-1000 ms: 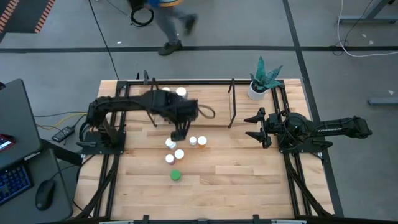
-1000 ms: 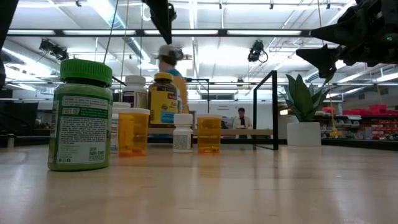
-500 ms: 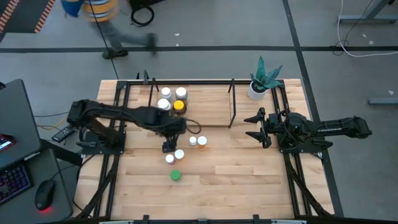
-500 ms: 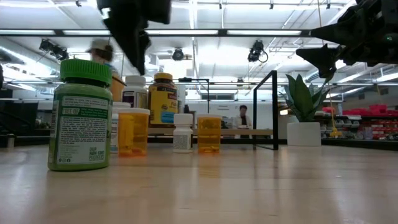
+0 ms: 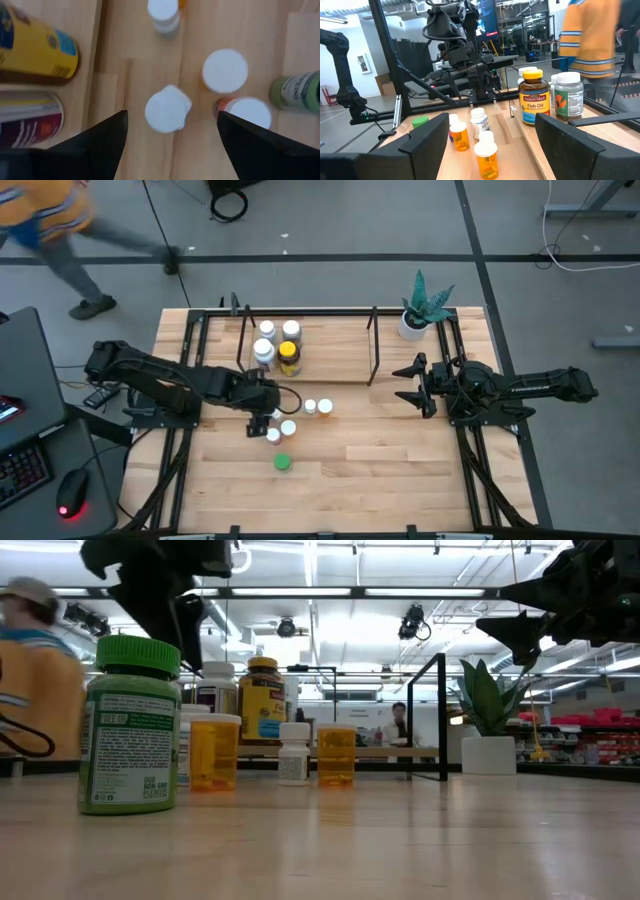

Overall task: Pick and place medicine bottles onto shelf by color
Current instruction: Put the right orange bottle on the shelf

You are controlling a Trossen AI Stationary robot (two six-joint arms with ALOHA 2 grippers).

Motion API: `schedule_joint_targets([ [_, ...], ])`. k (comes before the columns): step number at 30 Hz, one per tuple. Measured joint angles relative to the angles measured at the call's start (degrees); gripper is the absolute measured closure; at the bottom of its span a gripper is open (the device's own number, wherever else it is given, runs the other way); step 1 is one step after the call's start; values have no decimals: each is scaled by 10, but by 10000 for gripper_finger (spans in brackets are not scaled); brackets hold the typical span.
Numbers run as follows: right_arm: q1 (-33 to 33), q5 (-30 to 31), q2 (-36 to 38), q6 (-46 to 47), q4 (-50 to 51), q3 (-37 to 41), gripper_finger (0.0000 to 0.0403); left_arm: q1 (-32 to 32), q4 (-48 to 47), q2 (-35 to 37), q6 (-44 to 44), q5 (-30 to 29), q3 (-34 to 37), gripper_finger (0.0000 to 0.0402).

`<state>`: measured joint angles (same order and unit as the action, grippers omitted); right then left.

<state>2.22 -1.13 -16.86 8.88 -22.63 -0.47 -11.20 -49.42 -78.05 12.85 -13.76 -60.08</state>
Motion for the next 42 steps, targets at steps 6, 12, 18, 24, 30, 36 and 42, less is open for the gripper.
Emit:
schedule_joint_targets([
  [6,0,0,0,0,-4,0,100,-2,32,62,-19,-4,56,102],
  [12,0,0,0,0,-11,0,100,-6,137,167,-51,-22,157,107],
  [18,0,0,0,0,-15,0,100,-2,264,269,-74,-30,247,107],
  [24,0,0,0,17,-34,0,100,-2,366,367,-94,-37,315,107],
  [30,10,26,-17,90,-121,-23,100,-3,401,471,-90,-56,373,107],
  [36,21,26,-128,90,-87,-128,100,-3,460,563,-119,-112,434,114],
  [42,21,51,-290,92,-86,-237,100,-3,487,636,-147,-139,484,125],
])
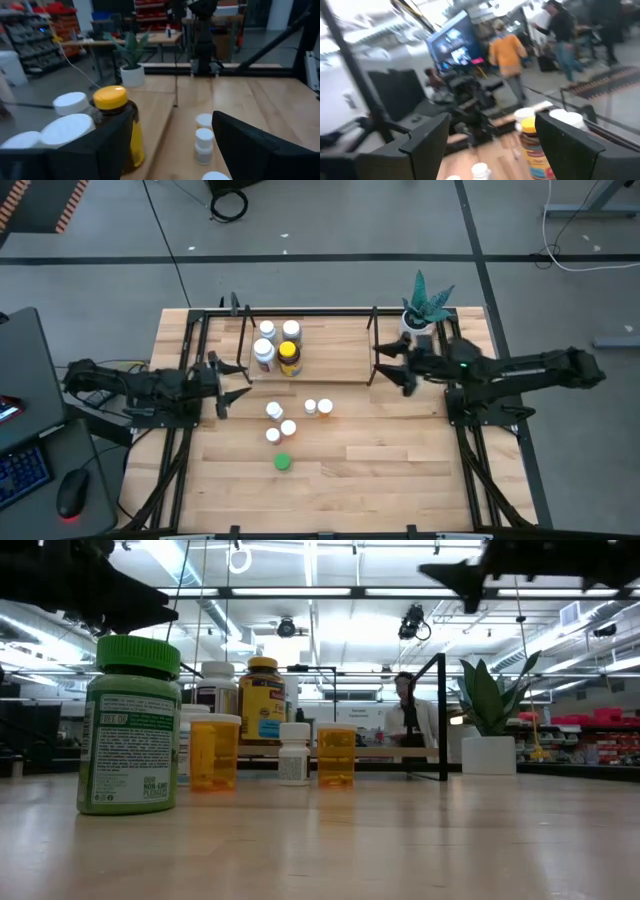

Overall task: Pick and place medicine bottles onto shelf by color
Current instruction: Put the right orange bottle on the shelf

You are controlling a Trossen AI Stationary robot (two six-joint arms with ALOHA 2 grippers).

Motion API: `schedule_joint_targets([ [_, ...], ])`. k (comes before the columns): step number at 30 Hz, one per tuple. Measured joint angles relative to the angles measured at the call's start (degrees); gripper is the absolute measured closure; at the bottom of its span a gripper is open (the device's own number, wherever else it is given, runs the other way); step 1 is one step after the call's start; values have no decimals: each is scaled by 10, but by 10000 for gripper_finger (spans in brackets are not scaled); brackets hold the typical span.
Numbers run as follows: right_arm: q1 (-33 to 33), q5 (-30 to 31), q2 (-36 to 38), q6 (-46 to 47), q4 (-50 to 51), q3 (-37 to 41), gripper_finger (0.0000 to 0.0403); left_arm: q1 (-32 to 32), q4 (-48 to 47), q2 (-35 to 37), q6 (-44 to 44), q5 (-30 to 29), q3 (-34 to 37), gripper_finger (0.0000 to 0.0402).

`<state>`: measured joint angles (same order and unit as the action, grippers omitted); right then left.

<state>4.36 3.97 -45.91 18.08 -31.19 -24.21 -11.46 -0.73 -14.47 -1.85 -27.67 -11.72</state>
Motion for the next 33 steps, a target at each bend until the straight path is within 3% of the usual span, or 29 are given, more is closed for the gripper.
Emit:
schedule_joint_targets([
  [3,0,22,-79,2,0,-44,100,0,2,29,-7,-7,12,132],
  [9,2,9,-208,-65,37,-124,100,0,-16,72,-18,-7,19,145],
  [23,-10,-40,-453,-160,417,-397,100,0,-82,144,-30,-8,19,175],
  [33,-30,-40,-594,-208,614,-560,80,0,-37,142,-34,-15,74,195],
])
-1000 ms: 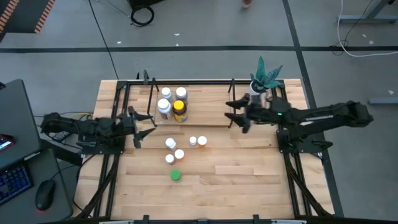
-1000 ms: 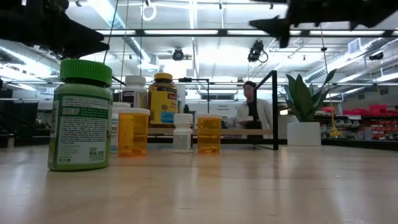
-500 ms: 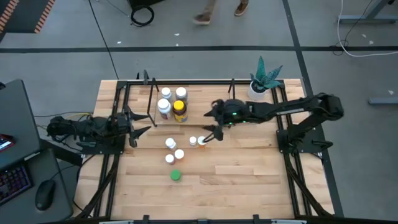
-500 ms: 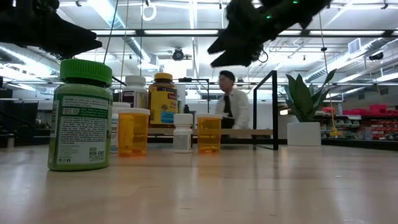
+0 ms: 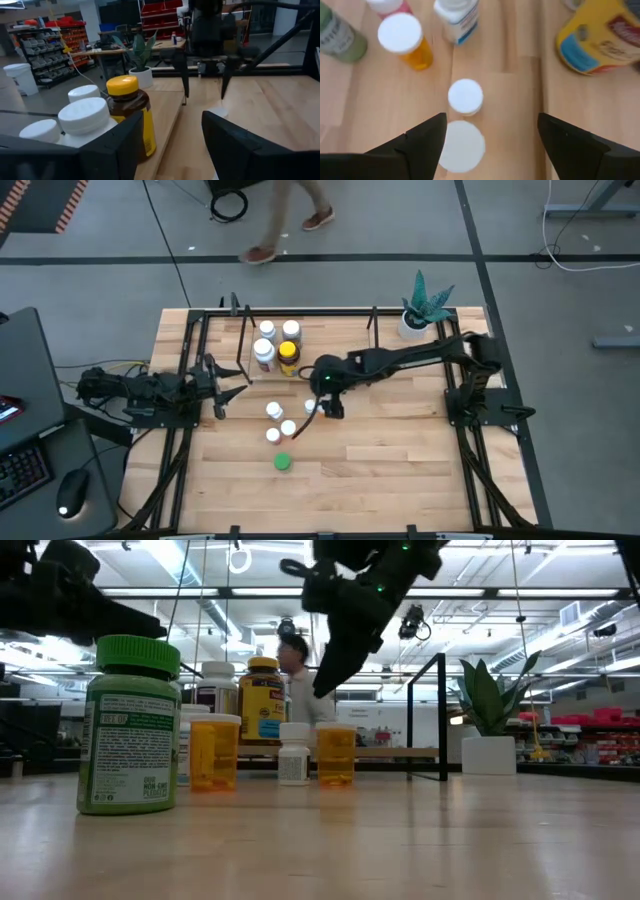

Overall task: Pick and place medicine bottles onto shelf by color
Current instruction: Put the right orange bottle on the shelf

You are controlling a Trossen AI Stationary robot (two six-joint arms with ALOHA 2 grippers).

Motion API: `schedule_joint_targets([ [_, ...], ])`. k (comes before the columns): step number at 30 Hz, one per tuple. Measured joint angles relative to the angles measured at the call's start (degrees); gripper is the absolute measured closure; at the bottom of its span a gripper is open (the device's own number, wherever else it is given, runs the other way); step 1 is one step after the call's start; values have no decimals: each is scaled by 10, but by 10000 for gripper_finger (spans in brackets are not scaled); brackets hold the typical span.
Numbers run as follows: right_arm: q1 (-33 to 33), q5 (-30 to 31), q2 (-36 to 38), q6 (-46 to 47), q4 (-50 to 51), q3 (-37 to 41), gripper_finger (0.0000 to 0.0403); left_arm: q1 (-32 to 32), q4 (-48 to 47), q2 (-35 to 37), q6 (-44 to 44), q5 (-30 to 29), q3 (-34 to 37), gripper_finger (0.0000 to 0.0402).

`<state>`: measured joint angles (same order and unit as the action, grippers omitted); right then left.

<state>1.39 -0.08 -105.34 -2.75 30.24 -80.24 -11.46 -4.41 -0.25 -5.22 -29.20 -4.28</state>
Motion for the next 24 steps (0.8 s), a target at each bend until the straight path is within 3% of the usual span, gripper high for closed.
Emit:
schedule_joint_targets([
  [10,-29,0,-95,-27,141,-123,30,0,2,0,8,-2,2,207],
  [24,-52,56,-160,-63,217,-176,39,0,-15,0,16,-8,2,209],
])
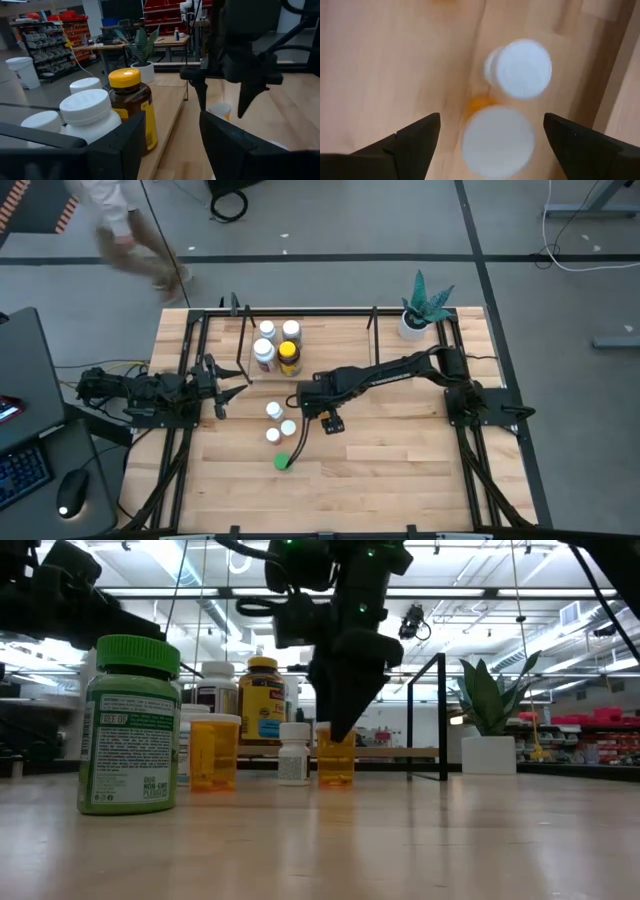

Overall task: Pick and place medicine bottles onto shelf by color
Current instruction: Put the right orange bottle on the shelf

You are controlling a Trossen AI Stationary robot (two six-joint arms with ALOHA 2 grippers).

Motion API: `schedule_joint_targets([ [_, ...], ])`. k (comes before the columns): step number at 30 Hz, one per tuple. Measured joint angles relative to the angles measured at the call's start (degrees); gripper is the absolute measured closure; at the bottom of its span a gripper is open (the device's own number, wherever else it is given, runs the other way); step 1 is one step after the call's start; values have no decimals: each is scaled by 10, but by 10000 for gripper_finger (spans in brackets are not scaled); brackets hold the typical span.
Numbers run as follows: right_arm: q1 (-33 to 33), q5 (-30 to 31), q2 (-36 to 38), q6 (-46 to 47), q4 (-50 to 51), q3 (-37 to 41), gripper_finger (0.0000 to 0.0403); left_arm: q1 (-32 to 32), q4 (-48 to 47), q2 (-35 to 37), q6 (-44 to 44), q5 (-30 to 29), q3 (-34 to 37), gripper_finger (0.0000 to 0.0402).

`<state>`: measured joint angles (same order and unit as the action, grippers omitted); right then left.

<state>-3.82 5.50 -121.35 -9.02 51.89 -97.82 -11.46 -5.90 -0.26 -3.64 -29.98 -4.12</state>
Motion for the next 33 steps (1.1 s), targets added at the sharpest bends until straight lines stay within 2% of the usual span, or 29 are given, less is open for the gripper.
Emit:
schedule_joint_targets([
  [14,3,4,-33,-2,-9,0,51,0,-4,-1,1,-4,0,215],
  [21,3,-2,-34,-2,-18,1,82,0,-10,-1,4,-4,0,220],
  [27,3,-6,-34,-2,-34,13,112,0,-28,-1,2,31,-3,220],
  [33,4,-7,-34,-2,-49,33,129,0,-30,-1,0,35,-3,229],
])
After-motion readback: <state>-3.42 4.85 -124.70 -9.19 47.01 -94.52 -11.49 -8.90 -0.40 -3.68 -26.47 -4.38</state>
